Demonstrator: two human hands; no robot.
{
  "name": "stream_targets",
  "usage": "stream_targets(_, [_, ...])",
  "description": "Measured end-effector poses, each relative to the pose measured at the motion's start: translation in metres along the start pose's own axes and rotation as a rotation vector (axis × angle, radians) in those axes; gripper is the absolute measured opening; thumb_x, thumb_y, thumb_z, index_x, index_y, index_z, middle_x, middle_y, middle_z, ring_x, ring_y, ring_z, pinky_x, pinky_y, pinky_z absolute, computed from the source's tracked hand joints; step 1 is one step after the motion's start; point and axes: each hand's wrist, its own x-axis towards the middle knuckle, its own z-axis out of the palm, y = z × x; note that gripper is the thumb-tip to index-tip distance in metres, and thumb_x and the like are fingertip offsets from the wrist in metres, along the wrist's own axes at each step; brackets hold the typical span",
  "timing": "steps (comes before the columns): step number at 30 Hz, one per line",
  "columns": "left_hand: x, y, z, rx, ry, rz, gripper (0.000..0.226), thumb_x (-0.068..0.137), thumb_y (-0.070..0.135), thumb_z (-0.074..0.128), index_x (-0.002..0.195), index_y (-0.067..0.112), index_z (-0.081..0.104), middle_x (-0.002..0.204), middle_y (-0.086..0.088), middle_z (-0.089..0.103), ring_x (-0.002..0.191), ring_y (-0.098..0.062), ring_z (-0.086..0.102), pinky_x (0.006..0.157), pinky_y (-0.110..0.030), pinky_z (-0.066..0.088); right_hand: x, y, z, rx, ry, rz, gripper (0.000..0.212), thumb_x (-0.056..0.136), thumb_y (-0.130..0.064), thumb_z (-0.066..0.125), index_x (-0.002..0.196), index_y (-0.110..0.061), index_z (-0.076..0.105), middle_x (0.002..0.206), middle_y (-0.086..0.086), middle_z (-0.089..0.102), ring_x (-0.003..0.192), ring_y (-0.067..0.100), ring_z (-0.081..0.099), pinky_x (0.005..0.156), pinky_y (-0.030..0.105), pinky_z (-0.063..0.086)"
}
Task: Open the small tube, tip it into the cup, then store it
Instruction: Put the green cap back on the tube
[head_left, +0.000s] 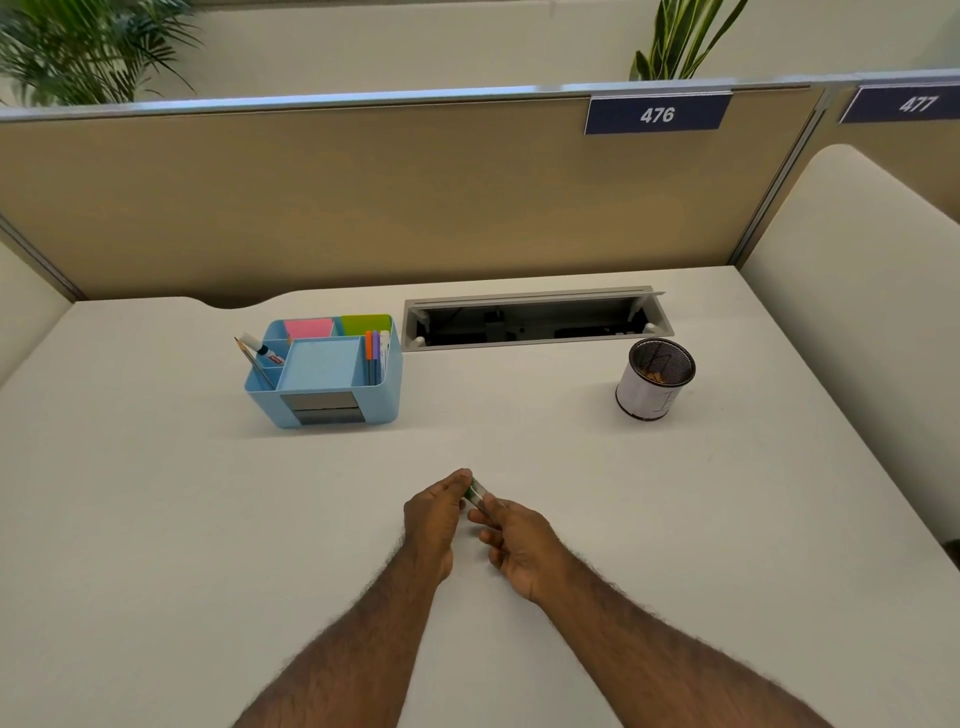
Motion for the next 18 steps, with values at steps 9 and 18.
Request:
stream_targets(9, [-0.004, 0.008, 0.003, 0.002, 0.033, -0.079, 0.009, 0.070, 0.019, 0.081, 0.068, 0.011, 0.076, 0.078, -0.009, 0.076, 0.078, -0.022, 0.067, 0.065, -0.029, 0.051, -0.007, 0.021, 0.007, -0.692, 0.299, -0.619, 0.034, 0.091, -0.032, 0.063, 0.121, -0.017, 0.068, 0.109, 0.001, 0.075, 0.098, 0.015, 0.069, 0.091, 0.030, 0.054])
stream_targets(18, [-0.012, 0.022, -0.005, 0.015, -0.028, 0.028, 0.009, 0.077, 0.011, 0.074, 0.085, 0.014, 0.077, 0.091, -0.003, 0.076, 0.086, -0.016, 0.067, 0.072, -0.021, 0.049, 0.003, -0.002, 0.020, -0.956, 0.244, -0.566, 0.025, 0.086, -0.034, 0.062, 0.100, -0.015, 0.067, 0.090, 0.002, 0.074, 0.082, 0.021, 0.067, 0.074, 0.035, 0.056])
